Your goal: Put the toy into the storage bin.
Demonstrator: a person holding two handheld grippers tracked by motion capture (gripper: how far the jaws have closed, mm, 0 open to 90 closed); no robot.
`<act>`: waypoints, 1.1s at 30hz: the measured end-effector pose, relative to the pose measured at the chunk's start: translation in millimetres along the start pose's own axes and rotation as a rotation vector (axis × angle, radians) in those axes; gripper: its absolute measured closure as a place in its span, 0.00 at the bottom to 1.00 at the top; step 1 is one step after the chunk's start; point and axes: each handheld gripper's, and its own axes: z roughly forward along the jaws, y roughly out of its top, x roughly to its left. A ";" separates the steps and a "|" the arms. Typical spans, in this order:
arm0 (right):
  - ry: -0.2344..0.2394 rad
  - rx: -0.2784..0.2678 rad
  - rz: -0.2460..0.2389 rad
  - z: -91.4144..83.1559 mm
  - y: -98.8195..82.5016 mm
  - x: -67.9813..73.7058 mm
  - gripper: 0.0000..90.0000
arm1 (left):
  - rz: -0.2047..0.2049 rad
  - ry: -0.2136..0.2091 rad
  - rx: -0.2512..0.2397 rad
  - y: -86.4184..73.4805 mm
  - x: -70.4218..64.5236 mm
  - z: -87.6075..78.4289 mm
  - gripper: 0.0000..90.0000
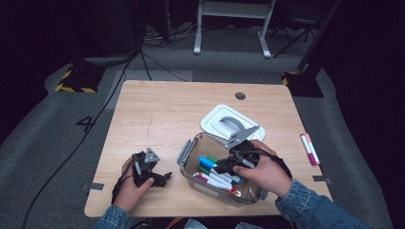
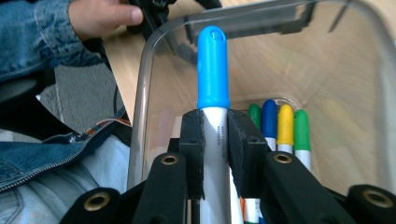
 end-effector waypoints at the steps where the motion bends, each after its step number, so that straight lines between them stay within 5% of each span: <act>1: 0.005 0.013 -0.002 3.9 0.7 0.3 0.86 | -0.001 -0.001 0.000 0.0 0.0 0.0 0.00; 24: 0.130 0.275 0.028 74.6 -7.5 -9.9 0.84 | -0.001 -0.001 0.001 0.0 -0.1 0.0 0.00; 26: 0.118 0.248 0.042 76.9 -9.4 -11.6 0.72 | -0.001 -0.001 0.001 -0.1 -0.1 0.0 0.00; 33: 0.042 0.106 0.046 63.6 -4.7 -21.0 0.66 | -0.001 -0.001 0.001 0.0 -0.1 0.0 0.00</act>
